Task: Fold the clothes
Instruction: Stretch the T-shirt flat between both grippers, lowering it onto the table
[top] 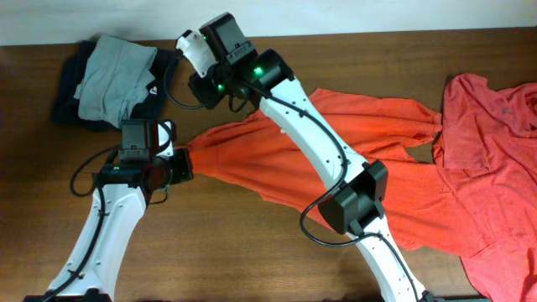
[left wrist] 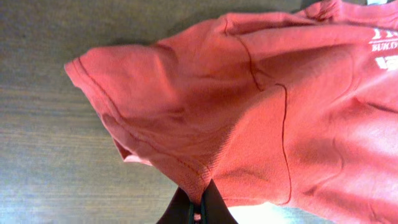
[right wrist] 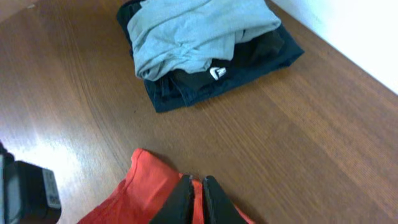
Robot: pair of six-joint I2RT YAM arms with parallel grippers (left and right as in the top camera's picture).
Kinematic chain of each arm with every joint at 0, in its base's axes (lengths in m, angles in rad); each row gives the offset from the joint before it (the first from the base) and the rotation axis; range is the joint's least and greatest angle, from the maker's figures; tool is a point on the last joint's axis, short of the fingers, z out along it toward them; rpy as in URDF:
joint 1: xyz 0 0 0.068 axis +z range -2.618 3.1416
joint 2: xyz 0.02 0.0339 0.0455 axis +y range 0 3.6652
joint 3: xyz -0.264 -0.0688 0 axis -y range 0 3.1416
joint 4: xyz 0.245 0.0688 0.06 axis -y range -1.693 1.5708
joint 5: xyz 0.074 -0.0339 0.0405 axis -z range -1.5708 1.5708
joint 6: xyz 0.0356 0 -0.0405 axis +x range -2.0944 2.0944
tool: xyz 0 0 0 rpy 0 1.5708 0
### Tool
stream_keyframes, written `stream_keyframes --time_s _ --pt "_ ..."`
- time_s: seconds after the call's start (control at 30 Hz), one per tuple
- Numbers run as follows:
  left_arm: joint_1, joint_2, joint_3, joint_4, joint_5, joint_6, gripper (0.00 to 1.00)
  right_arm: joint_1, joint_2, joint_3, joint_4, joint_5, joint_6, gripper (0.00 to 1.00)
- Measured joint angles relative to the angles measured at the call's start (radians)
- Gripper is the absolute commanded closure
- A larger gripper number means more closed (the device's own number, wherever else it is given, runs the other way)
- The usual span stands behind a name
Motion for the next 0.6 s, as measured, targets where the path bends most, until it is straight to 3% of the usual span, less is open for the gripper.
stream_keyframes --time_s 0.17,0.23,0.3,0.37,0.4,0.57,0.6 --pt "0.000 0.000 0.000 -0.048 -0.004 -0.003 0.97 -0.074 -0.037 0.002 -0.132 -0.005 0.042 0.85" --pt "0.000 0.000 0.000 -0.066 -0.005 -0.004 0.88 -0.127 -0.061 0.004 -0.202 -0.006 0.060 0.84" --pt "0.000 0.000 0.000 -0.088 -0.008 -0.002 0.62 -0.189 -0.086 0.007 -0.276 -0.006 0.074 0.82" --pt "0.000 0.000 0.000 -0.119 -0.014 -0.010 0.17 -0.247 -0.108 0.011 -0.340 -0.005 0.083 0.79" --pt "0.000 0.000 0.000 -0.136 -0.014 -0.011 0.01 -0.276 -0.116 0.014 -0.367 -0.005 0.085 0.79" --pt "0.000 0.000 0.000 -0.172 0.002 -0.015 0.02 -0.395 -0.129 0.019 -0.478 -0.004 0.087 0.78" --pt "0.001 0.000 0.000 -0.157 0.015 -0.015 0.07 -0.413 -0.129 0.019 -0.494 -0.003 0.087 0.78"
